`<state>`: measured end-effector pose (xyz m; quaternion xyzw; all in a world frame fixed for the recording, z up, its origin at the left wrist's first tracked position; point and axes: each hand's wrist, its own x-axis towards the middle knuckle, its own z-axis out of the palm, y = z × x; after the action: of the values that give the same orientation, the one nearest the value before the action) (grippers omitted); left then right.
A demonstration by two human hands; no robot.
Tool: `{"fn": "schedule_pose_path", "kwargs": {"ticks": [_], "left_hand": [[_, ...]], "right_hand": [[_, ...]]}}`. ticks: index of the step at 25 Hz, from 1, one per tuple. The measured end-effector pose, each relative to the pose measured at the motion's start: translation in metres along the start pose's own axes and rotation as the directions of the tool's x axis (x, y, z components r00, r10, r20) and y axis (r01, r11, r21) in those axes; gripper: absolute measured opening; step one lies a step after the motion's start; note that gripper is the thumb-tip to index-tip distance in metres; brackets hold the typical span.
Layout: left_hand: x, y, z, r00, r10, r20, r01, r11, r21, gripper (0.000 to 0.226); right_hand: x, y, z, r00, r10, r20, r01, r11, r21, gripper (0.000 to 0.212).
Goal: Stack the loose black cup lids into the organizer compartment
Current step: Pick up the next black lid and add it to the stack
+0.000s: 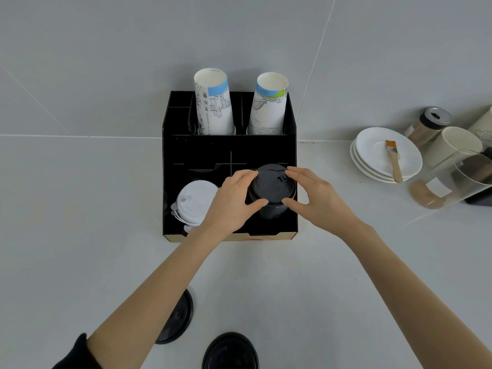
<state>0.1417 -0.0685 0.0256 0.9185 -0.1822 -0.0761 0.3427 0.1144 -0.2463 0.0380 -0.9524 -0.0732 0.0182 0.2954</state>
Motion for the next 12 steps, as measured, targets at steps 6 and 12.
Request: {"fn": "schedule_pose_path", "kwargs": {"ticks": [6,12], "left_hand": [[0.0019,-0.0013,0.0035,1.000,-0.010,0.004,0.010,1.000,0.008,0.060],[-0.0053,0.0000,0.0021,1.000,0.006,0.002,-0.006,1.000,0.011,0.061]], "right_hand": [[0.0017,0.0014,0.0059,1.000,0.019,0.018,-0.018,0.999,-0.026,0.054],[-0.0046,-0.0048,0.0061,0.999,0.027,-0.021,-0.027,0.999,-0.018,0.057]]}}
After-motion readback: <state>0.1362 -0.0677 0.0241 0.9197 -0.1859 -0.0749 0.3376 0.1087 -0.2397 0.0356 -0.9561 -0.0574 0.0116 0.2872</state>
